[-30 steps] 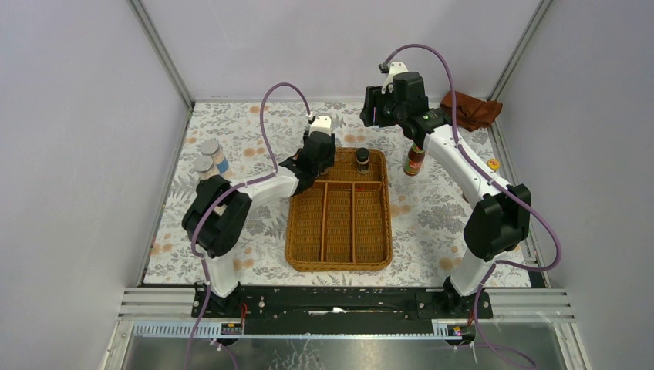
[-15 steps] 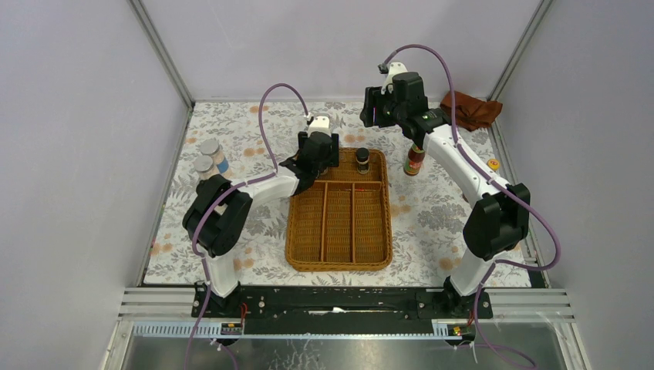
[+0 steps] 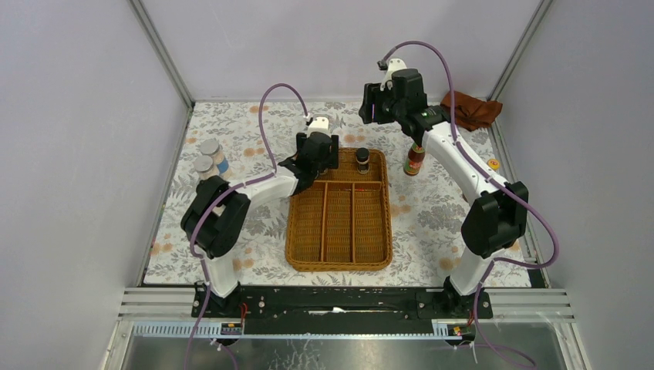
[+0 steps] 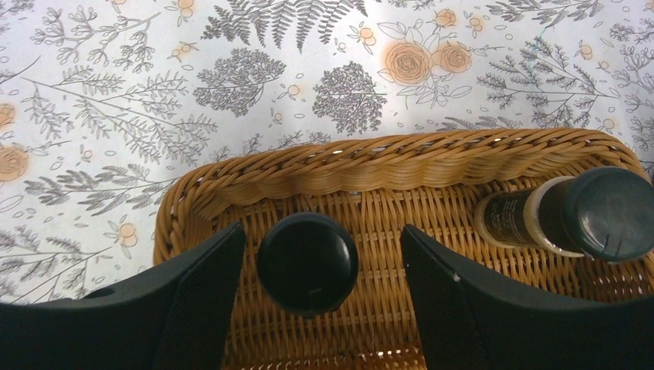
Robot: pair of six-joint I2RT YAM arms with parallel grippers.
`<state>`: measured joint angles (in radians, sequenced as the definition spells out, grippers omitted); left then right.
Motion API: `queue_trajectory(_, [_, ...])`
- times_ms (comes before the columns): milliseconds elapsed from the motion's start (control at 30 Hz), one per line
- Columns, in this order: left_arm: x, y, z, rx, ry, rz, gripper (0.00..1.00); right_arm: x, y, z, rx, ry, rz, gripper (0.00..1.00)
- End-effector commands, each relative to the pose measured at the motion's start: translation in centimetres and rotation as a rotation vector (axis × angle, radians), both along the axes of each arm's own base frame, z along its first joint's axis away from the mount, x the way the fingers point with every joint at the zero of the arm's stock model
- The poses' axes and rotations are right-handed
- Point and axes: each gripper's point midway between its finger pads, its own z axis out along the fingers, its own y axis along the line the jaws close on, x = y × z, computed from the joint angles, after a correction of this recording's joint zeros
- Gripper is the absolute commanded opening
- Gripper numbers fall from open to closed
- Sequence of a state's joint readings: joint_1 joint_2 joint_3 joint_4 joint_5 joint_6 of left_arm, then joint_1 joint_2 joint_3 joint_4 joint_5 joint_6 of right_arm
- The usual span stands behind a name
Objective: Organize the condiment bottles
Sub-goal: Place the bottle in the storage box, then pick up the bottle from the center of the board.
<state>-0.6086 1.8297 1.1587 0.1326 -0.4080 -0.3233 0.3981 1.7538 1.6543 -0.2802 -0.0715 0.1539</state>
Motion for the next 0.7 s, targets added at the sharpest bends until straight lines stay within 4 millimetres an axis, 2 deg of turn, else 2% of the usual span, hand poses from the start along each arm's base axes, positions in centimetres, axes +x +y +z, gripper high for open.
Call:
queue_trajectory(0, [0.1,0.7,5.8,-0.035,-0.082,0.028,0.79,0.9,0.3,3.6,0.033,-0.080,0.013,0.66])
queue_trajectory(233, [-1.1,2.8,13.5,-0.035,-0.148,0.074,0.85,0.7,0.6,5.4,0.071,-0.106,0.022,0.66])
queue_trajectory(400, [-2.2,5.2,17.5,-0.009,-0.124,0.160,0.87,0.2,0.6,5.5,0.085,-0.112,0.027,0.66])
queue_trajectory(500, [-2.7,6.9,18.7,0.003,-0.080,0.212,0.88,-0.2,0.6,5.4,0.091,-0.111,0.033,0.66])
queue_trajectory(667, [-2.9,10.6,18.7,0.006,0.012,0.308,0.88,-0.9,0.5,4.8,0.092,-0.101,0.041,0.66])
